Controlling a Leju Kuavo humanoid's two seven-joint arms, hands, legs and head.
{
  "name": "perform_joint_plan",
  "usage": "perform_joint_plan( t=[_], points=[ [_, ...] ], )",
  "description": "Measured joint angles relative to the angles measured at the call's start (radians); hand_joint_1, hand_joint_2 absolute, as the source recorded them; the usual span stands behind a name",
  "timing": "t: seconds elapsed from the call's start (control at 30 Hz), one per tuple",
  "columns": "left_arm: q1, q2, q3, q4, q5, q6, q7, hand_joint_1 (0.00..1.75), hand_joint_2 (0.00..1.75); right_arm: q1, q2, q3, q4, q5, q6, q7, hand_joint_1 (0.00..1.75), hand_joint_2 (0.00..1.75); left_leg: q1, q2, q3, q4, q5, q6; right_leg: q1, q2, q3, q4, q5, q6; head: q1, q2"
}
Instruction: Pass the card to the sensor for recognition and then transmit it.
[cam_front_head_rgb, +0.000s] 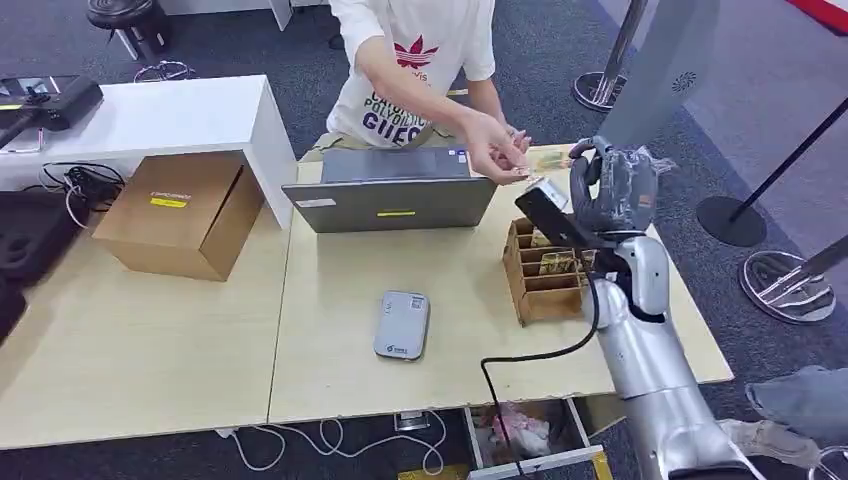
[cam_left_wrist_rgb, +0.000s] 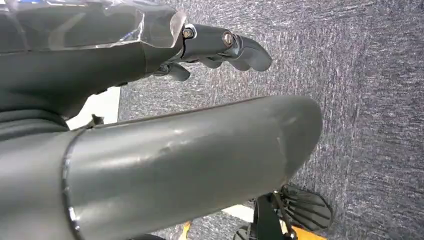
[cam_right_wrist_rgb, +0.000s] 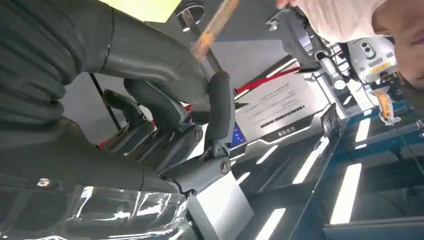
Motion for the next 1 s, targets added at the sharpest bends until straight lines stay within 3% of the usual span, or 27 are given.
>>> perform_joint_plan(
  t=[0.2, 0.5, 0.53, 0.57, 0.6, 0.63, 1.0],
  points=[
    [-0.001, 0.0, 0.0, 0.0, -0.001, -0.002, 0.003, 0.0, 0.0, 0.015, 0.002, 0.019, -0.041, 0.014, -0.001, 0.0, 1.59, 1.75, 0.0, 0.0, 0.0, 0.0, 0.0, 0.0, 0.0, 0.0, 0.0, 0.0, 0.0, 0.0, 0.0, 0.0],
    [-0.005, 0.0, 0.0, 0.0, -0.004, -0.002, 0.003, 0.0, 0.0, 0.034, 0.005, 0.045, -0.093, 0.014, 0.008, 0.004, 1.71, 1.75, 0.0, 0.0, 0.0, 0.0, 0.0, 0.0, 0.0, 0.0, 0.0, 0.0, 0.0, 0.0, 0.0, 0.0],
    [-0.005, 0.0, 0.0, 0.0, -0.004, -0.002, 0.003, 0.0, 0.0, 0.035, 0.006, 0.047, -0.096, 0.012, 0.009, 0.004, 1.61, 1.75, 0.0, 0.0, 0.0, 0.0, 0.0, 0.0, 0.0, 0.0, 0.0, 0.0, 0.0, 0.0, 0.0, 0.0],
    [-0.005, 0.0, 0.0, 0.0, -0.004, -0.002, 0.003, 0.0, 0.0, 0.036, 0.006, 0.048, -0.1, 0.01, 0.011, 0.004, 1.61, 1.75, 0.0, 0.0, 0.0, 0.0, 0.0, 0.0, 0.0, 0.0, 0.0, 0.0, 0.0, 0.0, 0.0, 0.0],
    [-0.005, 0.0, 0.0, 0.0, -0.004, -0.002, 0.003, 0.0, 0.0, 0.037, 0.007, 0.049, -0.102, 0.008, 0.013, 0.005, 1.34, 1.75, 0.0, 0.0, 0.0, 0.0, 0.0, 0.0, 0.0, 0.0, 0.0, 0.0, 0.0, 0.0, 0.0, 0.0],
    [-0.005, 0.0, 0.0, 0.0, -0.004, -0.002, 0.003, 0.0, 0.0, 0.037, 0.008, 0.049, -0.105, 0.008, 0.014, 0.006, 0.0, 1.75, 0.0, 0.0, 0.0, 0.0, 0.0, 0.0, 0.0, 0.0, 0.0, 0.0, 0.0, 0.0, 0.0, 0.0],
    [-0.005, 0.0, 0.0, 0.0, -0.005, 0.0, 0.003, 0.0, 0.0, 0.046, 0.008, 0.05, -0.119, -0.004, 0.019, 0.015, 0.0, 1.75, 0.0, 0.0, 0.0, 0.0, 0.0, 0.0, 0.0, 0.0, 0.0, 0.0, 0.0, 0.0, 0.0, 0.0]
  ],
)
